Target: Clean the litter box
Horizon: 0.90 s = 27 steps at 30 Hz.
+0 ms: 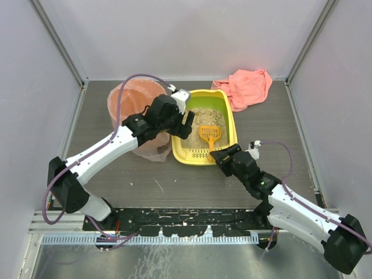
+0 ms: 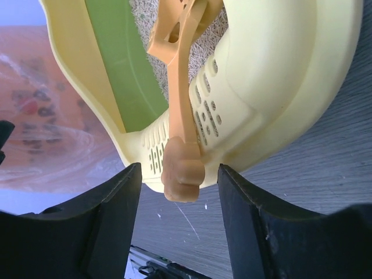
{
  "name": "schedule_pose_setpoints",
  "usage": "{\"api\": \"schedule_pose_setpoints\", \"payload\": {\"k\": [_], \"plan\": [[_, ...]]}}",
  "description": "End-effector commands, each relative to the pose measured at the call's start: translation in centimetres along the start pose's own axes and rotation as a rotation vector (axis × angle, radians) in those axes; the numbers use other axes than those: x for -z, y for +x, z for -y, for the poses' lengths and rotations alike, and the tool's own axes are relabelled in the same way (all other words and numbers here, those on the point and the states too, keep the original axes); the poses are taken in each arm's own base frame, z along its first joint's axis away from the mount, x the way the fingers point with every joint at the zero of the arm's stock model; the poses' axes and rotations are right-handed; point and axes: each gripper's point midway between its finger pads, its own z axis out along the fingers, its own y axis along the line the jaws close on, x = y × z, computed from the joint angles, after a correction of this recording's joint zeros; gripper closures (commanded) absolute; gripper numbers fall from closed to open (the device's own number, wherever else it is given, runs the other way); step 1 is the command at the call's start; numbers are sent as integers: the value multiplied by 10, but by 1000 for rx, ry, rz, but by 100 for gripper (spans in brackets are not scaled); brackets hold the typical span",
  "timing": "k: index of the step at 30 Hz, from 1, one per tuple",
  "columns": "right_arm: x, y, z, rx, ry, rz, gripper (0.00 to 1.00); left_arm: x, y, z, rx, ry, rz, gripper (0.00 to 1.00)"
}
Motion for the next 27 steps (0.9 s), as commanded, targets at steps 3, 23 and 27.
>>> {"api": "schedule_pose_setpoints", "payload": {"k": [3, 23, 27], "plan": [[-5, -7, -24, -111, -97, 44, 43, 19, -23, 1, -3, 8, 97, 21], [1, -25, -39, 73, -66, 110, 85, 21, -27, -2, -13, -4, 127, 19], [2, -22, -55, 227, -59, 62, 92, 30, -33, -6, -21, -10, 187, 16]]}}
